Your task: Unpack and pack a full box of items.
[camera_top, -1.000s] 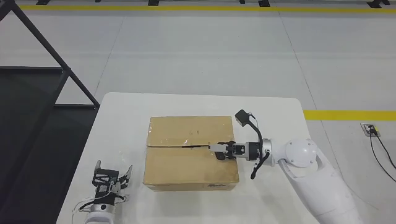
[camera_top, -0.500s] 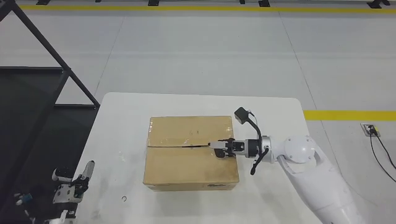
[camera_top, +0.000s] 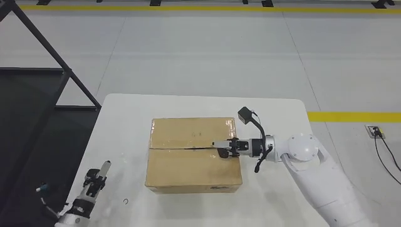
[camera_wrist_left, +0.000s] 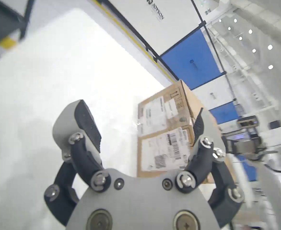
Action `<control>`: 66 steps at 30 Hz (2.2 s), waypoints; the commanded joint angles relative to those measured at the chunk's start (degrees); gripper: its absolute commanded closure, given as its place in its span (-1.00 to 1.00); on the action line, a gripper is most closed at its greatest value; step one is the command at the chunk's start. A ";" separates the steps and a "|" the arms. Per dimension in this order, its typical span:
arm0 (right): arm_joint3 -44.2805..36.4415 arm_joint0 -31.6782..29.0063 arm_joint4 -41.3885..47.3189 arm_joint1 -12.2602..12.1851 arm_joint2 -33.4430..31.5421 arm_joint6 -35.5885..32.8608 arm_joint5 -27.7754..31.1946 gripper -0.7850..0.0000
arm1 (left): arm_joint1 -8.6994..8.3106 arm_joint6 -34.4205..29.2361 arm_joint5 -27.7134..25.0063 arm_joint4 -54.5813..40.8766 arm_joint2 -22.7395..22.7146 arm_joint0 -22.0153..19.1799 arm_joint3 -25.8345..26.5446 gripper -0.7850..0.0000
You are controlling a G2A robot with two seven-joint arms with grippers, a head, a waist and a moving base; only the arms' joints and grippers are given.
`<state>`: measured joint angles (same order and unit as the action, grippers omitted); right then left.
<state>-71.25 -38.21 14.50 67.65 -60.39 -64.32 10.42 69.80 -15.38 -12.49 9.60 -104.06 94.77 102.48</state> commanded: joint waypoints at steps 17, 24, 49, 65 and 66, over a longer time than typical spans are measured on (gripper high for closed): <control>2.57 1.11 1.01 0.10 0.61 -1.30 0.99 -1.00 | -1.12 -21.87 14.58 -11.40 1.27 -4.64 -0.28 -1.00; 2.97 1.32 0.96 0.09 0.88 -1.73 1.11 -1.00 | -0.38 -20.26 19.88 -26.37 3.63 -8.23 -3.63 -1.00; 1.23 -0.47 5.76 -0.29 -0.53 -4.92 8.14 -1.00 | 0.29 -11.69 26.90 -36.63 8.11 -12.66 -7.22 -1.00; -1.45 -2.34 5.25 -1.09 -1.52 -5.85 7.02 -1.00 | 1.19 -4.60 25.85 -42.37 12.44 -17.66 -12.28 -1.00; -1.45 -2.30 5.19 -1.10 -1.49 -5.94 6.96 -1.00 | 1.25 -4.39 25.78 -42.95 12.62 -18.05 -12.89 -1.00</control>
<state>-72.70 -40.54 19.73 66.56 -61.90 -70.20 17.43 71.00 -19.95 13.34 -32.88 -91.58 77.06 90.14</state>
